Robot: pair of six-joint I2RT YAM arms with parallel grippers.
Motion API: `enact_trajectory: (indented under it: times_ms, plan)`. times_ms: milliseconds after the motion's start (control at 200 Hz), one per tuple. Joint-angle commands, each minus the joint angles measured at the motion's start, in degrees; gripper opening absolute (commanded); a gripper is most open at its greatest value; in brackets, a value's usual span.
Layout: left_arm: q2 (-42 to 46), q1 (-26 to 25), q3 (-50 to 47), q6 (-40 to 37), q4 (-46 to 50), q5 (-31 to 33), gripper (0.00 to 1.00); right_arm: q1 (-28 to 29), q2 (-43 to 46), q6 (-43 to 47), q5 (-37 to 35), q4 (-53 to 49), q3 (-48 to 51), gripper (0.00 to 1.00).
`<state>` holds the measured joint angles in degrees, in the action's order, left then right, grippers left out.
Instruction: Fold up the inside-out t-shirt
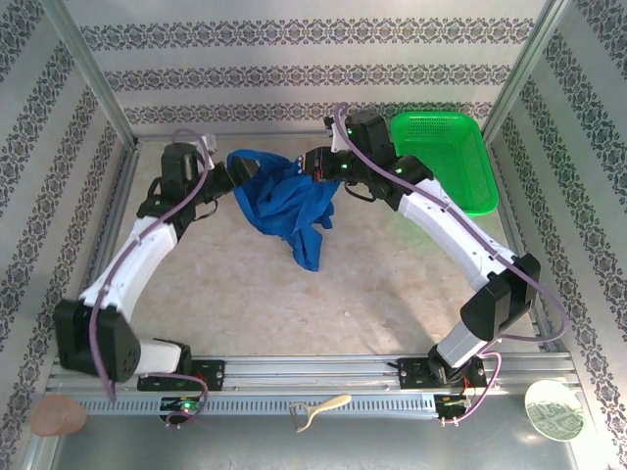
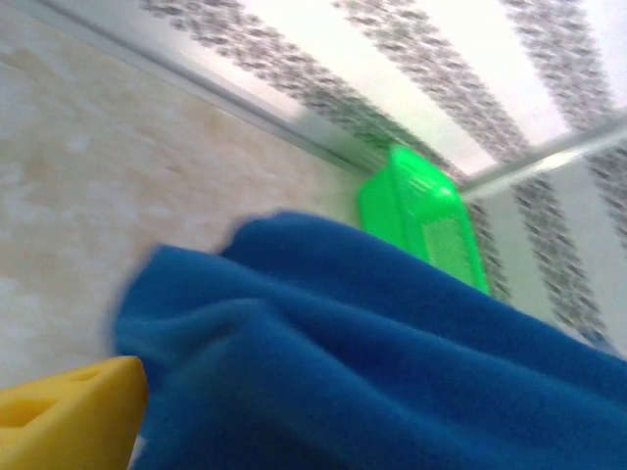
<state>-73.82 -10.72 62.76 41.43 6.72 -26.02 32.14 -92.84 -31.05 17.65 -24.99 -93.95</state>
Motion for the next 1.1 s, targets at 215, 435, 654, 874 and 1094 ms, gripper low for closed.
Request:
enact_trajectory:
  times_ms: [215, 435, 654, 874, 1094]
  plan:
    - [13.03, -7.36, -5.82, -5.37, 15.37, 24.11, 0.98, -1.51, -0.08, -3.20, -4.70, 5.73, -1.14, 0.00]
    - [10.13, -3.61, -5.06, -7.66, 22.07, 24.86, 1.00, -3.14, 3.35, -4.53, -6.71, 8.02, -1.72, 0.00]
    - [9.46, -2.37, -4.39, -13.06, 26.82, 28.05, 0.99, -2.79, 7.12, -6.11, -9.39, 13.22, 3.20, 0.00]
    - [4.96, 1.49, -7.51, -14.26, 33.19, 26.83, 0.99, -3.93, 11.17, -4.82, -14.73, 15.61, 4.35, 0.00]
    - [2.47, 2.52, -11.08, -14.18, 30.47, 21.01, 0.99, -6.48, 10.85, -4.35, -13.29, 13.60, -1.55, 0.00]
